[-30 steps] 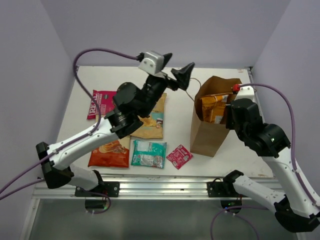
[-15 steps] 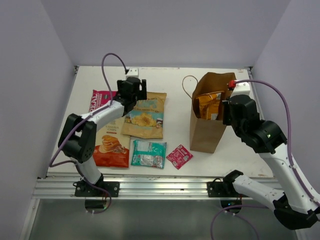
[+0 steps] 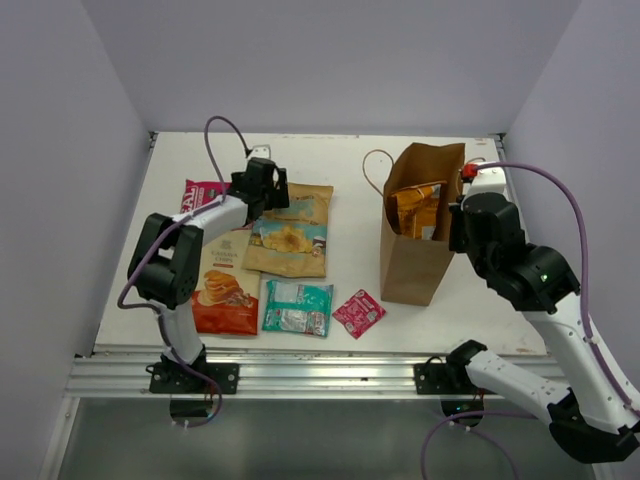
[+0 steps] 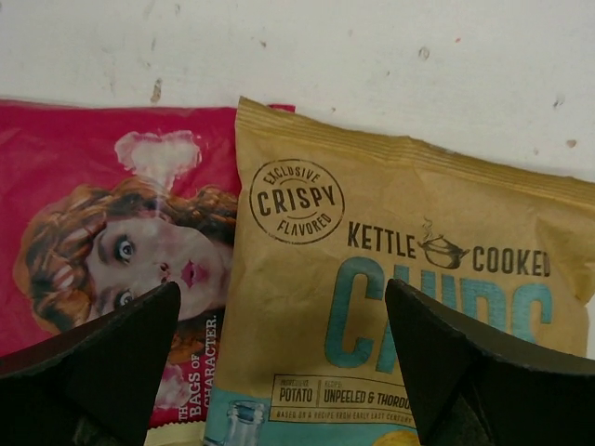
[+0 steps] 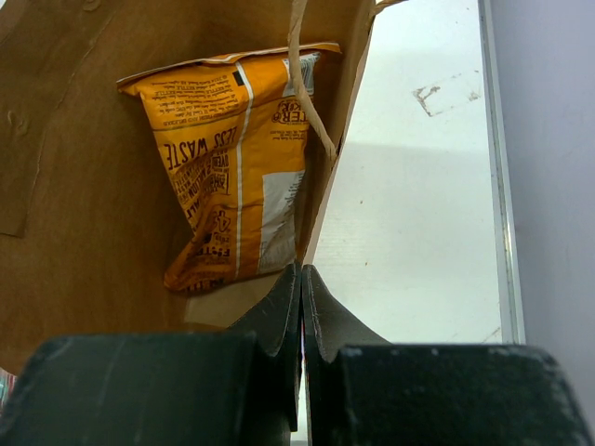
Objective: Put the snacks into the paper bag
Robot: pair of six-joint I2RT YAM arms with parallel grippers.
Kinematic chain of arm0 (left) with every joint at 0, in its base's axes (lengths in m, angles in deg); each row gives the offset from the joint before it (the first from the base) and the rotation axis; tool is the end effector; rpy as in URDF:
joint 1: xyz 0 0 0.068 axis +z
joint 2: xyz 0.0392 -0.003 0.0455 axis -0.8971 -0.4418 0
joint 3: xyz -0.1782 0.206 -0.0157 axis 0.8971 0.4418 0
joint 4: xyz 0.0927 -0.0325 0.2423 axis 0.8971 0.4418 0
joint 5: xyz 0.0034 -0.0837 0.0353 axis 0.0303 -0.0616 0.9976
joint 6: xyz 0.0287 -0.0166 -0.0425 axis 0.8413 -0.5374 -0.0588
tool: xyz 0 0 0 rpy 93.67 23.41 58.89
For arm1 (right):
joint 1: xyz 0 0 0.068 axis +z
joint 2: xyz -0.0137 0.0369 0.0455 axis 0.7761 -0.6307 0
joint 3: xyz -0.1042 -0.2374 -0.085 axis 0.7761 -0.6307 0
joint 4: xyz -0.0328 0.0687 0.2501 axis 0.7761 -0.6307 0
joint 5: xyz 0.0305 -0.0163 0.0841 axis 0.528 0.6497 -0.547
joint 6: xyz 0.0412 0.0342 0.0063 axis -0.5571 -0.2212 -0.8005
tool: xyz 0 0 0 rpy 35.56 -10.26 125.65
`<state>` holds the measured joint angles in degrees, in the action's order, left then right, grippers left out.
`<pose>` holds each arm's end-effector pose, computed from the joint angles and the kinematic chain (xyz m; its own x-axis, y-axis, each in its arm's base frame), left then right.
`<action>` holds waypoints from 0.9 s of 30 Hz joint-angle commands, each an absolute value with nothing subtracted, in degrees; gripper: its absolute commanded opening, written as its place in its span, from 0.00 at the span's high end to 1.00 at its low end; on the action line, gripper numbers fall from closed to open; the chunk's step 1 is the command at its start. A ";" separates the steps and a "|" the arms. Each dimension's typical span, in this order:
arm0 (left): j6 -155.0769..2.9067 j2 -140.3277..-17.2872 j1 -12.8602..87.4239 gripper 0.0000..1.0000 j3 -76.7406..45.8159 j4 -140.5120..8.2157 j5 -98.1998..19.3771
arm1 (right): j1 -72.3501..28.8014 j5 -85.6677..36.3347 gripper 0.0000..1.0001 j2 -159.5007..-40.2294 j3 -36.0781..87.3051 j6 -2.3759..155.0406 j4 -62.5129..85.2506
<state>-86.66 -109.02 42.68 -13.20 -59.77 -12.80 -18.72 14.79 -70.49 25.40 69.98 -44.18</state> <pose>0.3842 -0.1364 0.2042 -0.5993 -0.1524 -0.7859 -0.1181 0.9878 -0.1015 0.1324 0.0610 0.4182 -0.4593 -0.0602 -0.8863 0.0294 0.9961 -0.0829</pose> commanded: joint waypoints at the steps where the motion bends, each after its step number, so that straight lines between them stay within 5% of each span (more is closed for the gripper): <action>1: -88.15 -111.77 43.92 0.04 -14.05 -57.89 -16.02 | -18.73 14.88 1.00 -69.67 25.92 70.76 -43.23; 7: -88.32 -114.40 45.23 0.15 -13.25 -60.27 -20.24 | -18.73 14.62 1.00 -69.32 25.83 70.32 -43.49; 9: -88.15 -115.55 45.41 0.29 -13.78 -60.18 -20.69 | -18.73 14.53 1.00 -69.15 25.92 70.23 -43.67; 10: -88.06 -115.72 45.50 0.59 -13.69 -60.35 -21.21 | -18.82 14.61 1.00 -69.06 25.83 70.23 -43.67; 12: -88.24 -115.38 45.59 0.97 -13.26 -60.79 -21.31 | -18.73 14.62 1.00 -68.88 25.83 70.14 -43.67; 23: -90.43 -95.44 45.50 1.00 -12.20 -67.37 -25.96 | -18.73 14.35 1.00 -69.59 26.00 70.05 -43.76; 27: -90.96 -89.80 44.54 1.00 -21.58 -68.26 -30.87 | -18.73 14.35 1.00 -69.32 25.92 69.96 -44.02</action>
